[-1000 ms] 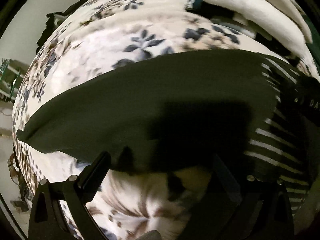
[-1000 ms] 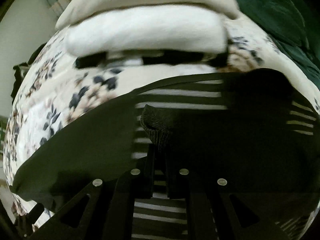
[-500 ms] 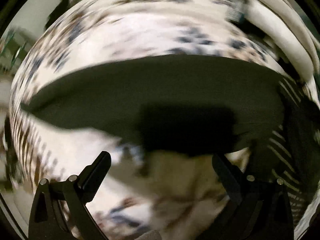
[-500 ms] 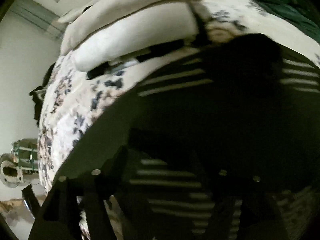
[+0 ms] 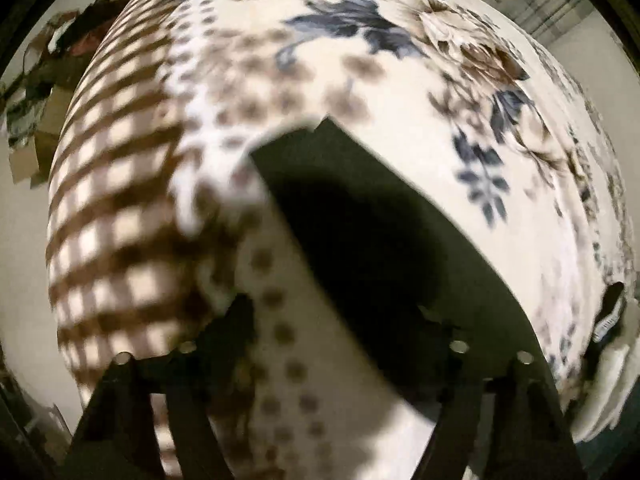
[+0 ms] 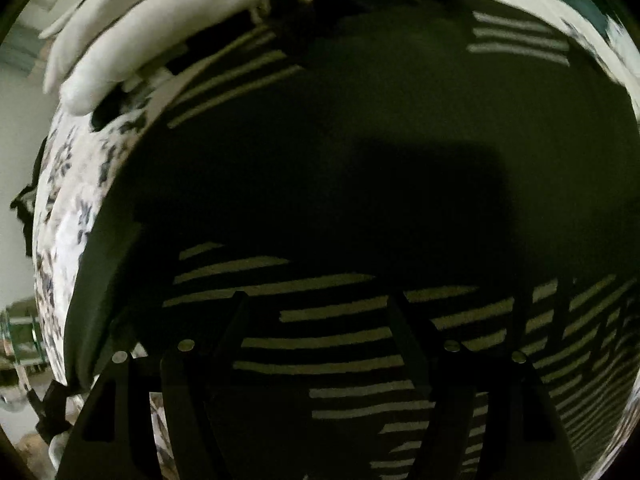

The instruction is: Fold small clothes

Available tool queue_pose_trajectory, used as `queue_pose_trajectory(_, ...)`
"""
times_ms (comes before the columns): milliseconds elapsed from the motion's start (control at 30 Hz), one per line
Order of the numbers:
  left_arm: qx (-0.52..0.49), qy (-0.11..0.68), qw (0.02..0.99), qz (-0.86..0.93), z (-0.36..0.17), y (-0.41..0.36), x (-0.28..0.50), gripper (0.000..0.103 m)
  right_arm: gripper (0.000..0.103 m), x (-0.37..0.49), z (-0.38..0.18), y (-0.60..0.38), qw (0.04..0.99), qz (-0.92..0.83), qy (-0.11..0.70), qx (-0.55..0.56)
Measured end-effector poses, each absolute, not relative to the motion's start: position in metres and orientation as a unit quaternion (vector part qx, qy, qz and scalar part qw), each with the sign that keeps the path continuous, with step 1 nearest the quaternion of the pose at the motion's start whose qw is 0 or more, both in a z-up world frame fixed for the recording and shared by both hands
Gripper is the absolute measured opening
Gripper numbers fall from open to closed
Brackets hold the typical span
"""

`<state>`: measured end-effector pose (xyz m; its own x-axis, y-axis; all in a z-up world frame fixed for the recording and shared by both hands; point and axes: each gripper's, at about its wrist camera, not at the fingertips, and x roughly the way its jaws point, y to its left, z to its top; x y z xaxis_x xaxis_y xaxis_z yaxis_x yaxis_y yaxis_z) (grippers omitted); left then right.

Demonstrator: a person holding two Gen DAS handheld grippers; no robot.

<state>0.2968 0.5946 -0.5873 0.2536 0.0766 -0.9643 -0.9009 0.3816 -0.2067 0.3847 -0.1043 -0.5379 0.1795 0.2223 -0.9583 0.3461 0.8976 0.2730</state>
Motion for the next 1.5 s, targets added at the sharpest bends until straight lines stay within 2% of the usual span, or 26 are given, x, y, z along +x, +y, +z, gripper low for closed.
queue_pose_trajectory(67,-0.398,0.489,0.683,0.369,-0.59,0.607,0.305,0.042,0.072,0.38,-0.541,-0.111,0.73,-0.058,0.64,0.233)
queue_pose_trajectory(100,-0.391,0.485,0.691,0.368,-0.589,0.609,0.305,0.013,0.072,0.378,-0.542,-0.114,0.728,-0.063,0.64,0.237)
queue_pose_trajectory(133,-0.388,0.48,0.697,0.364,-0.587,0.612,0.307,0.002,0.072,0.376,-0.541,-0.117,0.728,-0.066,0.639,0.241)
queue_pose_trajectory(300,-0.367,0.445,0.73,0.368,-0.56,0.614,0.298,0.002,0.072,0.37,-0.527,-0.134,0.741,-0.071,0.624,0.237)
queue_pose_trajectory(433,-0.317,0.429,0.77,0.35,-0.517,0.559,0.317,0.002,0.072,0.364,-0.513,-0.158,0.749,-0.08,0.608,0.249)
queue_pose_trajectory(567,-0.239,0.422,0.826,0.286,-0.472,0.467,0.351,0.002,0.072,0.349,-0.504,-0.192,0.75,-0.098,0.592,0.278)
queue_pose_trajectory(767,-0.129,0.44,0.881,0.114,-0.429,0.248,0.405,0.002,0.072,0.322,-0.497,-0.252,0.75,-0.128,0.569,0.313)
queue_pose_trajectory(1033,-0.068,0.485,0.865,-0.106,-0.417,-0.033,0.414,0.002,0.072,0.281,-0.497,-0.34,0.75,-0.178,0.543,0.332)
queue_pose_trajectory(1133,-0.039,0.507,0.848,-0.149,-0.422,-0.114,0.409,0.006,0.072,0.258,-0.501,-0.379,0.744,-0.195,0.543,0.336)
queue_pose_trajectory(1267,-0.032,0.534,0.828,-0.17,-0.433,-0.164,0.402,0.01,0.072,0.236,-0.506,-0.414,0.734,-0.199,0.547,0.35)
queue_pose_trajectory(1300,-0.026,0.537,0.826,-0.167,-0.433,-0.171,0.403,0.02,0.072,0.231,-0.506,-0.421,0.732,-0.197,0.548,0.355)
queue_pose_trajectory(1333,-0.021,0.539,0.826,-0.162,-0.433,-0.171,0.403,0.038,0.072,0.23,-0.507,-0.424,0.73,-0.194,0.548,0.359)
queue_pose_trajectory(1367,-0.019,0.54,0.827,-0.158,-0.433,-0.167,0.401,0.049,0.072,0.227,-0.507,-0.43,0.727,-0.187,0.548,0.368)
queue_pose_trajectory(1400,-0.019,0.543,0.827,-0.147,-0.434,-0.16,0.399,0.069,0.072,0.227,-0.506,-0.433,0.726,-0.18,0.547,0.375)
queue_pose_trajectory(1433,-0.022,0.547,0.826,-0.133,-0.436,-0.147,0.397,0.073,0.072,0.228,-0.505,-0.434,0.727,-0.174,0.545,0.38)
queue_pose_trajectory(1500,-0.026,0.56,0.823,-0.087,-0.446,-0.112,0.403,0.073,0.072,0.236,-0.499,-0.435,0.733,-0.155,0.539,0.386)
